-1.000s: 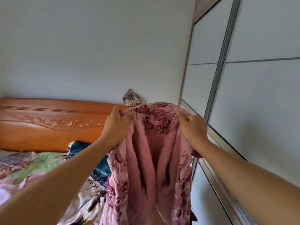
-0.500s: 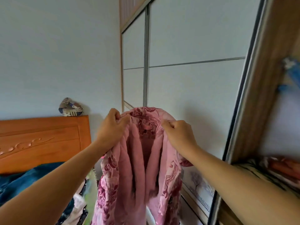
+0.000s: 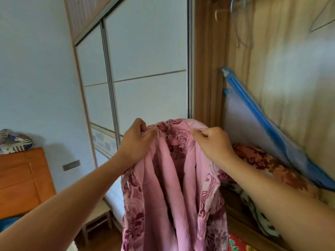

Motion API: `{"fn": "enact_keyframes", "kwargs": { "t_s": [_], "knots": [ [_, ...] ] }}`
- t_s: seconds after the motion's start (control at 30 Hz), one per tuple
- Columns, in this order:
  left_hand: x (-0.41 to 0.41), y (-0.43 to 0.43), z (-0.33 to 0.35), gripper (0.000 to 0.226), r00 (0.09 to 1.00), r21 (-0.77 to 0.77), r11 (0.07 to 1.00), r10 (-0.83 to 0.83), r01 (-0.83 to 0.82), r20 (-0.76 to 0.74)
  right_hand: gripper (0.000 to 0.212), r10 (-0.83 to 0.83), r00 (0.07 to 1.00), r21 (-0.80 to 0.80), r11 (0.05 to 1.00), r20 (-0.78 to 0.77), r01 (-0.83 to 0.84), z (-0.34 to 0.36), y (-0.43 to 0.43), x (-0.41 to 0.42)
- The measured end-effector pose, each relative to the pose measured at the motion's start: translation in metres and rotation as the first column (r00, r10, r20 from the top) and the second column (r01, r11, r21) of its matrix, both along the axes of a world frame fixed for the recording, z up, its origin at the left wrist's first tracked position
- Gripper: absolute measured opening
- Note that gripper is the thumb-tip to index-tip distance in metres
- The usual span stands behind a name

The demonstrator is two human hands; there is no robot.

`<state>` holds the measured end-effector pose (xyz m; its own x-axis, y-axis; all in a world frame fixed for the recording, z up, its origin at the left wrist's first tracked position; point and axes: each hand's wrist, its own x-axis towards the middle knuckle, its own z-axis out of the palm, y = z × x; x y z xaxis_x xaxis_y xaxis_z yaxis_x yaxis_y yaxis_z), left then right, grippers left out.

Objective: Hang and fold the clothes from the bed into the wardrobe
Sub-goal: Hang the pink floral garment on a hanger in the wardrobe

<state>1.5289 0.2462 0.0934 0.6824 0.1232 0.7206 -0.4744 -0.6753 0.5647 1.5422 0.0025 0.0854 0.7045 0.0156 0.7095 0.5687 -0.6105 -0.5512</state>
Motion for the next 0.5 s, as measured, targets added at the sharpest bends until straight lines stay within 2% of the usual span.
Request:
{"fn": "enact_keyframes", "kwargs": {
  "t_s": [0.1,0.3,0.5],
  "knots": [
    [0.002,-0.029,0.008,0.035,0.996,0.013,0.996,-0.087,0.086,0.032,0.065,-0.131,0.991,0.04,0.991,0.007,0.13,0.007,-0.036,-0.014],
    [0.017,-0.09,0.036,0.035,0.961,0.036,0.964,-0.265,0.263,0.081,0.048,-0.327,0.942,0.008,0.945,0.073,0.327,0.038,-0.103,-0.044],
    [0.045,-0.164,0.083,0.03,0.926,0.134,0.929,-0.361,0.346,0.114,0.051,-0.522,0.846,-0.013,0.85,0.111,0.526,0.08,-0.177,-0.052]
  ]
}}
